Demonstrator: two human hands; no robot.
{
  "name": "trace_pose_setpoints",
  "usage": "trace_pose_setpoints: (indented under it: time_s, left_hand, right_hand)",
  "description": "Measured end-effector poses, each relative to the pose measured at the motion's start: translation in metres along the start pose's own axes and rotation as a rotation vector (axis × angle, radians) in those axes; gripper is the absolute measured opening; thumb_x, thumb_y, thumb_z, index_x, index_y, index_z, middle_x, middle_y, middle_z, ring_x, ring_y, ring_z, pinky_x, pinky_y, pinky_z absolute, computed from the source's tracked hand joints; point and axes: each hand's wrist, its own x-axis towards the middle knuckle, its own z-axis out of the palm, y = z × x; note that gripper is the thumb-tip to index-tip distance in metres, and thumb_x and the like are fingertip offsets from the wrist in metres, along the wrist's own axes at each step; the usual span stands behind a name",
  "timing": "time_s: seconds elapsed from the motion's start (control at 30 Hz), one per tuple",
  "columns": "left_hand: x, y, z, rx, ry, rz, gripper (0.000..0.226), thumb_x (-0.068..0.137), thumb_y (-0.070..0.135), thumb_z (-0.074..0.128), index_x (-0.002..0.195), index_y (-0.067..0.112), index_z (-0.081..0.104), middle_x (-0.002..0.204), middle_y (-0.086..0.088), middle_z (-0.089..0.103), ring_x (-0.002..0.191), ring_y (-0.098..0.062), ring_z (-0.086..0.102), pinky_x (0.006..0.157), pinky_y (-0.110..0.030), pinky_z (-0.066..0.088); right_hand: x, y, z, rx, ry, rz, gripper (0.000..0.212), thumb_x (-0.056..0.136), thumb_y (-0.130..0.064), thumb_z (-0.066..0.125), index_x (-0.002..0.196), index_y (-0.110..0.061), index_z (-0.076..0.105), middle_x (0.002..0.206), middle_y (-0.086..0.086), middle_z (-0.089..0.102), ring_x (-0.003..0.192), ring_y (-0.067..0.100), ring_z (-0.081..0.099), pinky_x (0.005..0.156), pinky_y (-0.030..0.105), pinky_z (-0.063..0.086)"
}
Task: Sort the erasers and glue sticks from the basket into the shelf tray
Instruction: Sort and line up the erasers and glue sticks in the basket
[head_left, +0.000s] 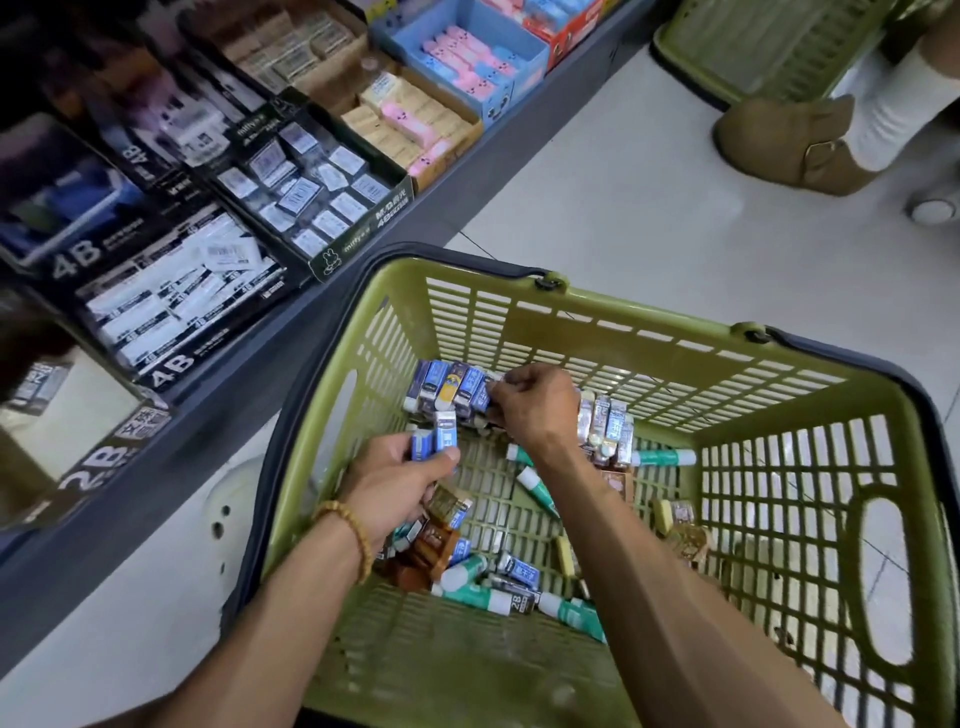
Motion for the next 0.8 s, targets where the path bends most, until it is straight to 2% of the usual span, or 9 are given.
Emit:
trace_pose_setpoints:
  time_s: [0.1,0.17,0.3,0.4,0.47,0.57,0.67,0.73,0.8]
  left_hand:
    - [-0.001,0.003,0.003,0.043,-0.004,-0.002,0.013,0.085,0.024,0.073,0.084,0.013,0.067,0.076,-0.010,0.064,0.054,-0.015,0.045,0.042,-0.022,0.033]
    - [-0.001,0.004,0.005,0.053,-0.014,-0.008,0.012,0.085,0.022,0.073,0.082,0.012,0.066,0.075,-0.008,0.065,0.052,-0.013,0.046,0.040,-0.020,0.032]
    - [-0.004,0.011,0.008,0.001,-0.103,-0.019,0.012,0.086,0.015,0.071,0.080,0.012,0.062,0.072,-0.005,0.063,0.050,-0.009,0.043,0.039,-0.019,0.026]
    - [-0.007,0.015,0.010,0.047,-0.176,-0.031,0.008,0.088,0.014,0.069,0.085,0.009,0.064,0.071,-0.004,0.063,0.050,-0.008,0.043,0.039,-0.017,0.027]
    - [-0.010,0.016,0.013,0.027,-0.173,-0.056,0.011,0.092,0.016,0.065,0.094,0.005,0.064,0.072,-0.003,0.063,0.050,-0.008,0.044,0.038,-0.017,0.028]
    - [-0.015,0.020,0.015,-0.051,-0.177,-0.121,0.022,0.095,0.020,0.060,0.108,0.004,0.063,0.084,-0.004,0.061,0.053,-0.008,0.046,0.039,-0.018,0.031]
    - [-0.018,0.021,0.010,0.018,-0.214,-0.128,0.022,0.094,0.029,0.061,0.108,0.013,0.065,0.097,-0.003,0.054,0.061,-0.007,0.045,0.043,-0.017,0.035]
    - [-0.018,0.020,0.008,0.027,-0.228,-0.111,0.020,0.094,0.028,0.060,0.107,0.014,0.065,0.091,-0.002,0.052,0.061,-0.006,0.044,0.043,-0.016,0.035]
    - [-0.016,0.018,0.007,-0.004,-0.205,-0.081,0.017,0.093,0.022,0.061,0.105,0.012,0.067,0.072,0.001,0.051,0.055,-0.005,0.042,0.041,-0.015,0.033]
  right_hand:
    - [-0.011,-0.001,-0.001,-0.010,0.047,-0.070,0.009,0.085,-0.020,0.073,0.086,-0.011,0.072,0.072,0.004,0.072,0.069,0.024,0.073,0.071,0.045,0.061]
    - [-0.025,-0.005,-0.008,-0.028,0.009,-0.113,0.016,0.088,-0.019,0.066,0.075,-0.011,0.072,0.070,0.006,0.072,0.066,0.029,0.068,0.066,0.043,0.059]
    - [-0.056,-0.016,-0.031,0.122,-0.385,-0.004,0.023,0.092,-0.019,0.068,0.079,0.000,0.071,0.072,0.013,0.066,0.057,0.019,0.054,0.051,0.028,0.046]
    - [-0.061,-0.013,-0.039,0.115,-0.473,0.009,0.011,0.090,-0.009,0.072,0.079,-0.007,0.068,0.065,0.006,0.063,0.052,0.012,0.054,0.049,0.022,0.046]
    - [-0.059,-0.012,-0.041,0.167,-0.410,0.032,0.011,0.091,-0.007,0.070,0.080,-0.005,0.066,0.063,0.006,0.062,0.052,0.013,0.055,0.050,0.022,0.047]
    - [-0.043,-0.013,-0.044,0.179,-0.163,0.071,0.015,0.093,-0.008,0.067,0.080,-0.001,0.065,0.063,0.010,0.060,0.052,0.016,0.053,0.051,0.026,0.047]
    - [-0.018,-0.010,-0.035,0.049,-0.025,0.044,0.022,0.090,-0.015,0.072,0.076,0.001,0.069,0.069,0.016,0.069,0.060,0.024,0.065,0.065,0.040,0.060]
    - [-0.008,-0.007,-0.025,0.001,0.022,0.040,0.020,0.087,-0.020,0.076,0.072,-0.008,0.072,0.072,0.013,0.073,0.070,0.027,0.073,0.072,0.047,0.061]
    - [-0.007,-0.006,-0.018,-0.002,0.056,0.020,0.014,0.085,-0.020,0.078,0.074,-0.012,0.074,0.071,0.009,0.074,0.072,0.027,0.074,0.071,0.044,0.062]
